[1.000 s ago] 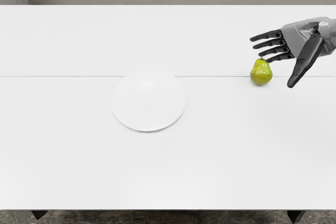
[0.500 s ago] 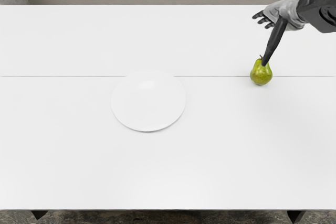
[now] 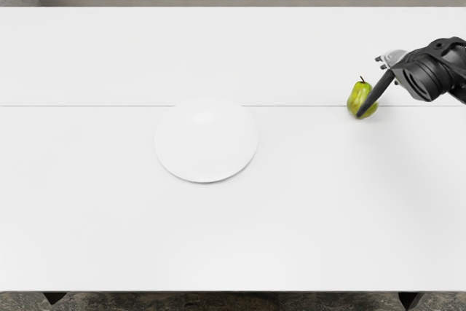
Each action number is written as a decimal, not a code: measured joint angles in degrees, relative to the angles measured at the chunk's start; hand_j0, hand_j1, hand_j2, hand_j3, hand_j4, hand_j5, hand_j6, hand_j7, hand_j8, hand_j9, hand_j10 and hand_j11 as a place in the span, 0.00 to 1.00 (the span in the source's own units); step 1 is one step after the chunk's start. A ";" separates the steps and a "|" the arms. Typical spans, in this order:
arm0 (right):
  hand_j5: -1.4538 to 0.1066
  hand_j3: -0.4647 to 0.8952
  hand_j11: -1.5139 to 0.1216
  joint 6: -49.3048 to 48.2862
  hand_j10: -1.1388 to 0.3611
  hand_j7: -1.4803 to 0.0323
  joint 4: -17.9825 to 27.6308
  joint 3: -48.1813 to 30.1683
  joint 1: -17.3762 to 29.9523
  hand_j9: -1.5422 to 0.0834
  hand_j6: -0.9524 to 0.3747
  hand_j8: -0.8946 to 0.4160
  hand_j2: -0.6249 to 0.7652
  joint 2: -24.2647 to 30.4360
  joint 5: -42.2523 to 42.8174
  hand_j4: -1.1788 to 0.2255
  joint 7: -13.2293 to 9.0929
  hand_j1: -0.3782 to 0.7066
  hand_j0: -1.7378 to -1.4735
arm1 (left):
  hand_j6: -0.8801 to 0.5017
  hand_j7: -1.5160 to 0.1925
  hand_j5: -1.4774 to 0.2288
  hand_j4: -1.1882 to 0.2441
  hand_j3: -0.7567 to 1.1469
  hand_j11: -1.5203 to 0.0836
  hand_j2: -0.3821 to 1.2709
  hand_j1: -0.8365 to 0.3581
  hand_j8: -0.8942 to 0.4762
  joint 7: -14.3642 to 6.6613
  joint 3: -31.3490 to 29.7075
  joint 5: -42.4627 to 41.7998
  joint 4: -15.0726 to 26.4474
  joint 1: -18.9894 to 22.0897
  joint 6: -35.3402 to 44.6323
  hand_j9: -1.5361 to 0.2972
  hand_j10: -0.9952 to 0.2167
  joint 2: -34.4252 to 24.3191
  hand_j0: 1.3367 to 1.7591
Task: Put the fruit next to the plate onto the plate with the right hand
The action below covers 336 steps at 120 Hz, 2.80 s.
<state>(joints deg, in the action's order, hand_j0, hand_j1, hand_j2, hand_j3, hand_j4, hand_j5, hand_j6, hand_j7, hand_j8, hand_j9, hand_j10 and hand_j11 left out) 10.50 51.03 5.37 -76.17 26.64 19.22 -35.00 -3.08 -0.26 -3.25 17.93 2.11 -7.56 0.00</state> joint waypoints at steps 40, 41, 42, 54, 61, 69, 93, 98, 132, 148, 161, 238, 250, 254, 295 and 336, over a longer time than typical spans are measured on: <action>0.93 0.34 0.93 0.06 0.76 0.98 -10.01 -3.06 3.78 0.95 0.72 0.68 0.45 -6.33 -0.11 0.84 0.00 0.03 0.30 | 0.64 0.89 0.87 0.83 0.40 0.95 0.23 0.99 0.65 0.00 0.00 0.00 0.00 -0.01 0.00 0.84 0.82 0.00 0.76; 0.93 0.34 0.93 0.05 0.76 0.98 -10.25 -3.07 3.80 0.95 0.72 0.68 0.45 -6.47 -0.11 0.84 0.00 0.03 0.30 | 0.64 0.89 0.87 0.83 0.40 0.95 0.23 0.99 0.65 0.00 0.00 0.00 0.00 -0.01 0.00 0.84 0.82 0.00 0.76; 0.93 0.34 0.93 0.04 0.76 0.98 -10.46 -3.09 3.81 0.95 0.72 0.68 0.45 -6.60 -0.10 0.84 0.00 0.03 0.30 | 0.64 0.89 0.87 0.83 0.40 0.95 0.23 0.99 0.65 0.00 0.00 0.00 0.00 0.00 0.00 0.84 0.82 0.00 0.76; 0.93 0.34 0.93 0.09 0.76 0.98 -12.30 -3.18 3.89 0.95 0.72 0.68 0.45 -8.25 -0.09 0.84 0.00 0.03 0.30 | 0.64 0.89 0.87 0.83 0.40 0.95 0.23 0.99 0.65 0.00 0.00 0.00 0.00 0.00 0.00 0.84 0.82 0.00 0.76; 0.92 0.34 0.92 0.11 0.75 0.97 -12.81 -3.11 3.94 0.94 0.71 0.67 0.45 -8.71 -0.05 0.83 0.00 0.04 0.30 | 0.64 0.89 0.87 0.83 0.40 0.95 0.23 0.99 0.65 0.00 0.00 0.00 0.00 0.00 0.00 0.84 0.82 0.00 0.76; 0.91 0.34 0.90 0.12 0.74 0.96 -13.13 -3.02 4.41 0.93 0.70 0.66 0.45 -8.92 0.01 0.82 0.00 0.06 0.30 | 0.64 0.89 0.87 0.83 0.40 0.95 0.23 0.99 0.65 0.00 0.00 0.00 0.00 -0.06 0.00 0.84 0.82 0.00 0.76; 0.87 0.34 0.87 0.07 0.71 0.91 -13.44 -2.93 4.88 0.89 0.66 0.62 0.44 -8.95 0.15 0.78 0.00 0.11 0.30 | 0.64 0.89 0.87 0.83 0.40 0.95 0.23 0.99 0.65 0.00 0.00 0.00 0.00 0.00 0.00 0.84 0.82 0.00 0.76; 0.86 0.34 0.86 0.06 0.70 0.91 -13.46 -2.95 4.80 0.88 0.65 0.62 0.44 -9.02 0.16 0.78 0.00 0.12 0.30 | 0.64 0.89 0.87 0.83 0.40 0.95 0.23 0.99 0.65 0.00 0.00 0.00 0.00 0.00 0.00 0.84 0.82 0.00 0.76; 0.79 0.34 0.79 -0.19 0.65 0.83 -13.49 -3.02 4.45 0.81 0.59 0.55 0.43 -9.12 0.11 0.72 0.00 0.21 0.30 | 0.64 0.89 0.87 0.83 0.40 0.95 0.23 0.99 0.65 0.00 0.00 0.00 0.00 -0.02 0.00 0.84 0.82 0.00 0.76; 0.75 0.34 0.75 -0.28 0.61 0.79 -13.49 -3.01 4.46 0.77 0.55 0.51 0.42 -9.14 0.10 0.68 0.00 0.27 0.30 | 0.64 0.89 0.87 0.83 0.40 0.95 0.23 0.99 0.65 0.00 0.00 0.00 0.00 0.00 0.00 0.84 0.82 0.00 0.76; 0.73 0.34 0.73 -0.31 0.60 0.77 -13.50 -3.00 4.46 0.75 0.53 0.50 0.42 -9.15 0.10 0.67 0.00 0.29 0.30 | 0.64 0.89 0.87 0.83 0.40 0.95 0.23 0.99 0.65 0.00 0.00 0.00 0.00 0.00 0.00 0.84 0.82 0.00 0.76; 0.65 0.34 0.65 -0.55 0.53 0.69 -13.50 -3.05 4.31 0.68 0.46 0.42 0.40 -8.97 0.09 0.60 0.00 0.40 0.30 | 0.64 0.89 0.87 0.83 0.40 0.95 0.23 0.99 0.65 0.00 0.00 0.00 0.00 0.00 0.00 0.84 0.82 0.00 0.76; 0.56 0.34 0.56 -2.46 0.47 0.59 -13.88 -3.15 4.30 0.58 0.37 0.40 0.43 -9.02 -0.03 0.51 -0.01 0.51 0.30 | 0.64 0.89 0.87 0.83 0.40 0.95 0.23 0.99 0.65 0.00 0.00 0.00 0.00 0.00 0.00 0.84 0.82 0.00 0.76; 0.51 0.34 0.51 -4.51 0.47 0.53 -14.58 -3.38 4.27 0.53 0.35 0.43 0.49 -9.11 -0.04 0.46 -0.02 0.54 0.31 | 0.64 0.89 0.87 0.83 0.40 0.95 0.23 0.99 0.65 0.00 0.00 0.00 0.00 0.00 0.00 0.84 0.82 0.00 0.76; 0.21 0.34 0.26 -22.62 0.49 0.29 -18.27 -14.60 4.88 0.28 0.36 0.49 0.76 -6.99 -3.73 0.29 -0.02 0.57 0.32 | 0.64 0.89 0.87 0.83 0.40 0.95 0.23 0.99 0.65 0.00 0.00 0.00 0.00 0.00 0.00 0.84 0.82 0.00 0.76; 0.10 0.34 0.17 -42.13 0.51 0.24 -21.39 -24.81 4.49 0.19 0.40 0.54 0.86 -15.83 -13.64 0.29 -0.04 0.62 0.30 | 0.64 0.89 0.87 0.83 0.40 0.95 0.23 0.99 0.65 0.00 0.03 0.02 0.00 0.00 0.00 0.84 0.82 0.00 0.76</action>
<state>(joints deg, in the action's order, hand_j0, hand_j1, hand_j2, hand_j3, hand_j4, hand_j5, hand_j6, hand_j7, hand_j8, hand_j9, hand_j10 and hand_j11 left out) -31.63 29.63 -19.45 -71.68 10.81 5.58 -35.04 -3.07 -0.23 -3.23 17.93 2.11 -7.56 0.00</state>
